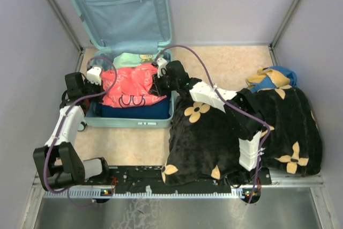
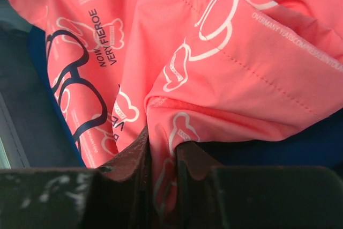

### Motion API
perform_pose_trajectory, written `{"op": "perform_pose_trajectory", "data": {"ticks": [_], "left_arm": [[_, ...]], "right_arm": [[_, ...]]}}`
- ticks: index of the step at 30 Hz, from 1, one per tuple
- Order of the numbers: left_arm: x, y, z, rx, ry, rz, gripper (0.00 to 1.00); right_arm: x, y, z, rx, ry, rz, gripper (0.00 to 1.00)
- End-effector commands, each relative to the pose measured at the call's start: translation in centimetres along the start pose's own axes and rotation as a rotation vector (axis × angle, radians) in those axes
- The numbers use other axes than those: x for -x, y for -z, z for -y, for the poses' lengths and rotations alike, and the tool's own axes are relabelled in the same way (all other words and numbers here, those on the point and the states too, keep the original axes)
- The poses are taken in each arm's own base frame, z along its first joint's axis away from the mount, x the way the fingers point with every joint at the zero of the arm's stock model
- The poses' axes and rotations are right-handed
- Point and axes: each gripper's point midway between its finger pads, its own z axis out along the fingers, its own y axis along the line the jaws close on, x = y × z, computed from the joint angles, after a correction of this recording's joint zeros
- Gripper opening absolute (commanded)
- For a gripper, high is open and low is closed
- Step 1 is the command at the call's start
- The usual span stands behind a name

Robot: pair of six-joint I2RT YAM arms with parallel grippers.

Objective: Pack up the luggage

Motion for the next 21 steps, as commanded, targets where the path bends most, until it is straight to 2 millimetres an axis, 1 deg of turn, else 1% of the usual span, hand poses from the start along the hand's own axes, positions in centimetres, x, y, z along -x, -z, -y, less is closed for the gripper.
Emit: {"op": "perform_pose_trajectory", "data": {"ticks": [1, 2, 3, 4, 5, 6, 8, 9, 10, 11, 12, 13, 14, 16, 17, 18, 19, 21], "left_arm": [[-0.3, 0.1, -1.8, 0.039, -0.05, -0.043, 0.14], [-0.2, 0.2, -1.7, 0.032, -0.052, -0.048, 0.23], [0.2, 0.5, -1.8, 0.031, -0.053, -0.046, 0.27], [0.5, 0.7, -1.9, 0.032, -0.054, -0.042, 0.31], [0.7, 1.1, -1.9, 0.034, -0.058, -0.038, 0.35], [1.0, 1.4, -2.2, 0.043, -0.066, -0.031, 0.37], [1.4, 2.0, -2.7, 0.064, -0.08, -0.02, 0.39], [1.7, 2.3, -3.1, 0.074, -0.087, -0.014, 0.4], [1.9, 2.5, -3.4, 0.08, -0.088, -0.014, 0.45], [2.1, 2.7, -3.6, 0.083, -0.088, -0.013, 0.53], [2.3, 2.9, -3.9, 0.084, -0.083, -0.019, 0.64], [2.9, 3.3, -4.2, 0.091, -0.081, -0.013, 0.72], [3.5, 3.4, -4.5, 0.094, -0.077, -0.002, 0.79], [5.2, 3.8, -4.8, 0.088, -0.093, 0.04, 0.88], [6.2, 4.0, -4.5, 0.064, -0.106, 0.071, 0.92], [7.2, 4.0, -3.9, 0.025, -0.119, 0.102, 0.95], [7.9, 4.0, -2.6, -0.053, -0.135, 0.125, 0.99], [9.0, 4.0, 0.7, -0.246, -0.169, 0.169, 1.0]], "right_arm": [[0.7, 1.3, -1.7, 0.062, 0.082, -0.011, 0.21], [1.0, 1.8, -1.8, 0.062, 0.096, -0.008, 0.26], [1.3, 2.3, -2.0, 0.065, 0.108, -0.007, 0.33], [1.8, 3.0, -2.1, 0.071, 0.12, 0.004, 0.41], [2.5, 3.5, -2.0, 0.07, 0.125, 0.015, 0.52], [3.0, 4.1, -1.9, 0.065, 0.13, 0.019, 0.57], [3.9, 5.3, -1.4, 0.052, 0.141, 0.011, 0.68], [4.8, 6.2, -1.2, 0.043, 0.146, 0.012, 0.73], [5.3, 6.9, -0.6, 0.028, 0.141, 0.004, 0.76], [5.8, 7.7, -0.1, 0.02, 0.137, -0.004, 0.79], [6.4, 8.6, 0.8, 0.014, 0.136, -0.006, 0.82], [7.0, 9.4, 1.3, 0.016, 0.136, -0.003, 0.85], [7.7, 10.1, 1.7, 0.009, 0.146, 0.006, 0.86], [9.0, 10.9, 1.9, -0.006, 0.204, 0.026, 0.85], [9.5, 11.0, 1.8, -0.006, 0.234, 0.038, 0.82], [10.2, 11.0, 1.2, 0.022, 0.253, 0.059, 0.76], [10.7, 10.8, 0.7, 0.051, 0.267, 0.077, 0.69], [11.5, 10.0, -0.4, 0.1, 0.291, 0.099, 0.61]]}}
